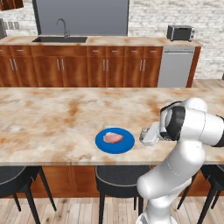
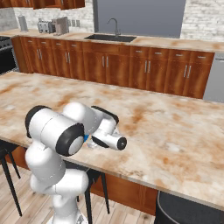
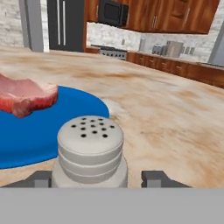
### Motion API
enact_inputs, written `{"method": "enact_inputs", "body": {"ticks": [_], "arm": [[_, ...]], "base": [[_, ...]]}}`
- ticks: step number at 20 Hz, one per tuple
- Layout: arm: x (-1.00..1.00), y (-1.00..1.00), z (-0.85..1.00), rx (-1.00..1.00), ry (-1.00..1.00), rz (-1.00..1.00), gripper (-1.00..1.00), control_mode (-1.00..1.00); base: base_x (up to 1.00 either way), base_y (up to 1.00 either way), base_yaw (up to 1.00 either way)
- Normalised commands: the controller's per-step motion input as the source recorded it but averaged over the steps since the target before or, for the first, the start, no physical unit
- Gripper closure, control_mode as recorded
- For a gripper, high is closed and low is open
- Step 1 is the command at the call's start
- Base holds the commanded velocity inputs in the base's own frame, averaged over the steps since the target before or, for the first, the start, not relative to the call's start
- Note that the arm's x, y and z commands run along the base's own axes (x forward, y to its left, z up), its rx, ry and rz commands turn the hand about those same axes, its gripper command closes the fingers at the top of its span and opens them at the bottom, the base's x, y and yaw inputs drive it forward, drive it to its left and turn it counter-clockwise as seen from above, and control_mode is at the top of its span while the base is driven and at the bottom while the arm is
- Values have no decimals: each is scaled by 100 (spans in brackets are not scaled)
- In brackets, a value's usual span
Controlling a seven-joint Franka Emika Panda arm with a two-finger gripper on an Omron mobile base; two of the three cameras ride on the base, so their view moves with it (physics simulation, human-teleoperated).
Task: Retrieve the shaker from the cabinet and place it next the steak on a plate on the dining table.
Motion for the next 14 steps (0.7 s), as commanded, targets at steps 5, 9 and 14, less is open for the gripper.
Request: {"method": "enact_inputs", "body": {"ticks": [5, 9, 14], "arm": [[-27, 0, 0, 0, 0, 0, -100, -100], [-17, -5, 0, 0, 0, 0, -100, -100], [-24, -28, 6, 0, 0, 0, -100, -100]], "base": [[0, 0, 0], [0, 0, 0], [0, 0, 0]]}}
